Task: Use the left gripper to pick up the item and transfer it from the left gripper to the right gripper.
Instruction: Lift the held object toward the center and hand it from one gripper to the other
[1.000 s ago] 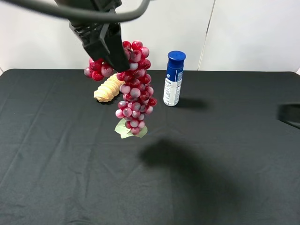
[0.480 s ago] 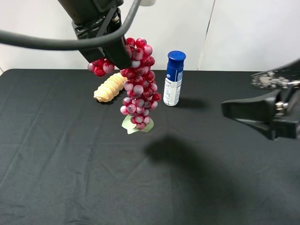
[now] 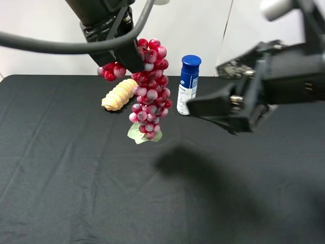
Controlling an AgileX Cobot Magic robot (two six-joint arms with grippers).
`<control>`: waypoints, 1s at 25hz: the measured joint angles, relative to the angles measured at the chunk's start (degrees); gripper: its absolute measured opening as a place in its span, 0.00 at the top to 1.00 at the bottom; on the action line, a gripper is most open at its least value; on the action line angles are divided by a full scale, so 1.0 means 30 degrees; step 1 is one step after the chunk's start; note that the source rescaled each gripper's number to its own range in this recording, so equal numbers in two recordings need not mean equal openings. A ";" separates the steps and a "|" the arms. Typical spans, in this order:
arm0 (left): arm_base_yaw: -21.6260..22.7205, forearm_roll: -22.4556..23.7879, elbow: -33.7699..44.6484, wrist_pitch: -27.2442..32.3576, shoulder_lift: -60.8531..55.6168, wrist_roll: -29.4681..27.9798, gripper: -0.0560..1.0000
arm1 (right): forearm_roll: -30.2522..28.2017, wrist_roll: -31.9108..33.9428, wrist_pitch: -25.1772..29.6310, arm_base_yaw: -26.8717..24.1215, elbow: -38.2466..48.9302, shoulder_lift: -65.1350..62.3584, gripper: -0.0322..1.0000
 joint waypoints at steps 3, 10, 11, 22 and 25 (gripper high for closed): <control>0.0000 0.0000 0.0000 -0.0039 0.0000 0.0000 0.92 | 0.0064 0.0000 -0.0953 0.0646 -0.0688 0.1629 0.00; 0.0000 -0.0017 0.0000 -0.0709 0.0000 -0.0020 0.92 | 0.0470 -0.0033 -0.2228 0.0854 -0.2576 0.4189 0.00; 0.0000 -0.0083 0.0000 -0.0980 0.0000 -0.0044 0.92 | 0.0566 -0.0033 -0.2228 0.0854 -0.2808 0.4433 0.00; 0.0000 -0.0458 0.0000 -0.2375 0.0000 -0.0116 0.92 | 0.5415 -0.4022 -0.2376 0.0854 -0.3213 0.5830 0.00; 0.0000 -0.0516 0.0000 -0.2375 0.0000 -0.0116 0.93 | 0.8010 -0.6435 -0.2231 0.0854 -0.3221 0.5893 0.00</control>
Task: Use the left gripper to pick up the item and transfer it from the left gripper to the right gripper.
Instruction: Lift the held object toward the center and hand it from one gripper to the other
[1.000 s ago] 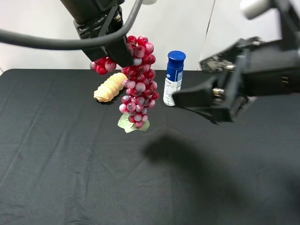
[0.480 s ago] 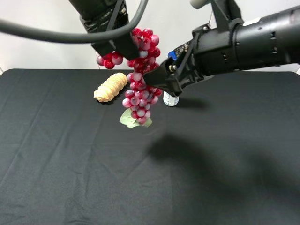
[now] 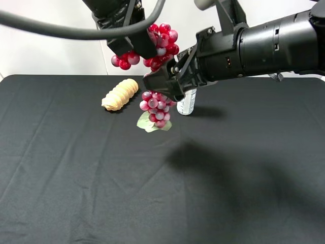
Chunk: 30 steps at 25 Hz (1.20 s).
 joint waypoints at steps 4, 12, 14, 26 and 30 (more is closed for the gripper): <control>0.0000 -0.0721 -0.0015 -0.0259 0.0000 0.0000 0.93 | 0.3085 -0.2871 0.0023 0.0000 0.0000 0.0081 0.00; 0.0000 -0.2264 -0.1624 -0.0402 0.0000 0.0018 0.94 | 0.5140 -0.4637 0.0611 0.0000 -0.0015 0.1372 0.00; 0.0000 -0.2201 -0.1820 -0.0348 0.0000 0.0018 0.94 | 0.5287 -0.4637 0.0611 0.0000 -0.0015 0.1397 0.00; 0.0000 -0.2594 -0.1902 -0.0228 0.0000 0.0001 0.94 | 0.5365 -0.4710 -0.1467 0.0000 -0.0090 0.1397 0.94; 0.0000 -0.2594 -0.1902 -0.0247 0.0000 0.0001 0.95 | 0.5365 -0.4716 -0.1522 0.0000 -0.0090 0.1397 0.94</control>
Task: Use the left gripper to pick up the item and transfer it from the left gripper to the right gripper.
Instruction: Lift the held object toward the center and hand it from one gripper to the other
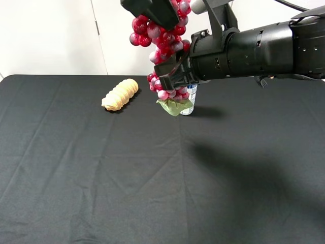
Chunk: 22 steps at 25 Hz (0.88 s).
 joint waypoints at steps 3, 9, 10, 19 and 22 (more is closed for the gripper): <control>0.0000 0.0000 0.0000 0.0000 0.0000 0.0019 0.95 | 0.0000 0.0000 -0.0008 0.0000 0.0000 0.0000 0.94; 0.0000 0.0715 -0.0036 -0.0300 0.0000 -0.1543 0.64 | 0.0000 0.0000 -0.0104 0.0000 0.0000 0.0057 0.94; 0.0000 0.0875 -0.0054 -0.0394 0.0000 -0.2070 0.50 | 0.0000 0.0000 -0.0133 0.0000 0.0000 0.0122 0.94; 0.0000 0.1081 -0.0095 -0.0538 0.0000 -0.4011 0.01 | 0.0000 0.0000 -0.0231 0.0000 0.0000 0.0214 0.94; 0.0000 0.1644 -0.0095 -0.0538 -0.0041 -0.4034 0.00 | 0.0000 0.0000 -0.0239 0.0000 0.0000 0.0214 0.94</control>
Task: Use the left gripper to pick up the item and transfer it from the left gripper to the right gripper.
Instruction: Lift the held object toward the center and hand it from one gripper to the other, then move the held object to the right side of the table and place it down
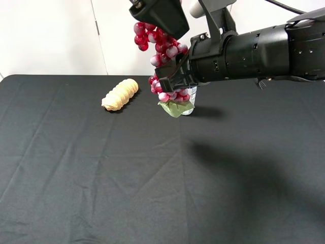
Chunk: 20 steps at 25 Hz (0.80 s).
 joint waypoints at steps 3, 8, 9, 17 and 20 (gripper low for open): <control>0.0000 0.1244 0.0000 -0.0007 -0.0342 -0.0119 0.00 | 0.0000 0.0000 0.0000 0.0000 0.0000 0.0000 0.94; 0.0000 0.2776 0.0000 -0.0080 -0.1491 -0.0681 0.00 | 0.0000 0.0000 0.0000 0.0000 0.0000 0.0000 0.94; 0.0000 0.3187 0.0000 -0.0080 -0.1826 -0.0907 0.00 | 0.0000 0.0000 0.0000 0.0000 0.0000 0.0000 0.94; 0.0000 0.5832 0.0000 0.2717 -0.3654 -0.4052 0.00 | 0.0000 0.0000 0.0000 0.0000 0.0000 0.0000 0.94; 0.0000 0.6609 0.0000 0.4994 -0.3929 -0.5672 0.00 | 0.0000 0.0018 0.0000 0.0000 0.0000 0.0000 0.94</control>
